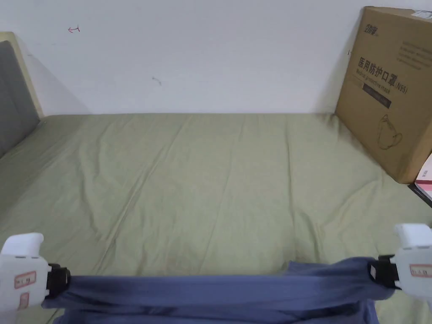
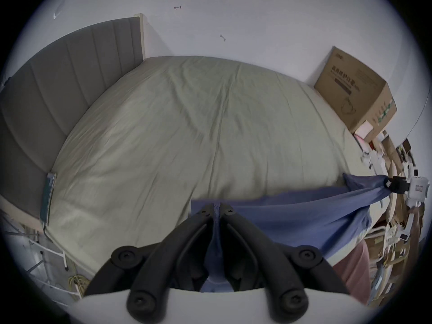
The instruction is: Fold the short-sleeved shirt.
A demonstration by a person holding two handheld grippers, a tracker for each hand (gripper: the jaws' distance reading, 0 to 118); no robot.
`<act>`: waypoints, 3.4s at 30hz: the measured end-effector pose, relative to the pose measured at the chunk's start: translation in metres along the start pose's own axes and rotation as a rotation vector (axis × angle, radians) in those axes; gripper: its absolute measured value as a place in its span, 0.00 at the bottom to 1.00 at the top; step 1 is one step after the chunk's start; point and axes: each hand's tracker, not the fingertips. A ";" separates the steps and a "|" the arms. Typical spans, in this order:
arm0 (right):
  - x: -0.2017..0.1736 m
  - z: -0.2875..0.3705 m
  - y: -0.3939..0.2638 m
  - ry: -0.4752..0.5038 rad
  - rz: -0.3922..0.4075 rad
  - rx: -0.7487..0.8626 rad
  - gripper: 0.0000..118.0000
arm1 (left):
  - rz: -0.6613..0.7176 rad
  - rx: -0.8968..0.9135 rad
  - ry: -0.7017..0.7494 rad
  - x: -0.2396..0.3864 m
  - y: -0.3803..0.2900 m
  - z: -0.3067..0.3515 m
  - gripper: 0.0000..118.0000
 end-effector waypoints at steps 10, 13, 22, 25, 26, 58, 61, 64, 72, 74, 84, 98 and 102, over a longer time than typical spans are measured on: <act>-0.008 -0.023 -0.100 -0.131 0.032 -0.147 0.10 | 0.084 -0.114 0.068 -0.024 -0.065 -0.030 0.57; -0.014 -0.014 -0.099 -0.125 0.034 -0.113 0.64 | 0.181 -0.043 -0.010 -0.023 -0.061 -0.005 0.85; -0.084 0.021 -0.064 -0.055 0.047 0.102 0.00 | 0.164 0.026 -0.100 -0.004 -0.057 0.030 0.00; -0.101 0.009 -0.062 0.028 0.025 0.098 0.00 | 0.183 0.007 -0.109 -0.007 -0.068 0.025 0.00; -0.105 0.003 -0.061 0.066 0.013 0.076 0.00 | 0.208 0.013 -0.117 -0.013 -0.071 0.024 0.00; -0.135 -0.038 -0.083 0.136 0.089 -0.051 0.00 | 0.408 -0.004 -0.164 -0.008 -0.056 -0.007 0.09; -0.121 -0.035 -0.086 0.138 0.038 -0.039 0.00 | 0.152 0.053 -0.138 0.052 -0.029 0.014 0.09; -0.104 -0.033 -0.089 0.158 -0.021 -0.035 0.00 | -0.088 0.088 -0.149 0.123 -0.013 0.026 0.09; -0.063 -0.028 -0.103 0.123 -0.125 -0.039 0.00 | -0.494 0.024 -0.279 0.275 -0.055 -0.020 0.11; -0.052 -0.026 -0.110 0.107 -0.159 -0.036 0.00 | -0.511 -0.028 -0.342 0.293 -0.072 -0.044 0.29; -0.030 -0.005 -0.115 0.083 -0.223 -0.025 0.00 | -0.281 -0.223 -0.482 0.277 -0.073 -0.065 0.67; -0.054 -0.016 -0.113 0.146 -0.233 -0.002 0.00 | -0.044 -0.216 -0.446 0.235 -0.055 -0.090 0.01; -0.055 -0.016 -0.118 0.147 -0.234 -0.020 0.00 | -0.107 -0.285 -0.488 0.274 -0.074 -0.103 0.01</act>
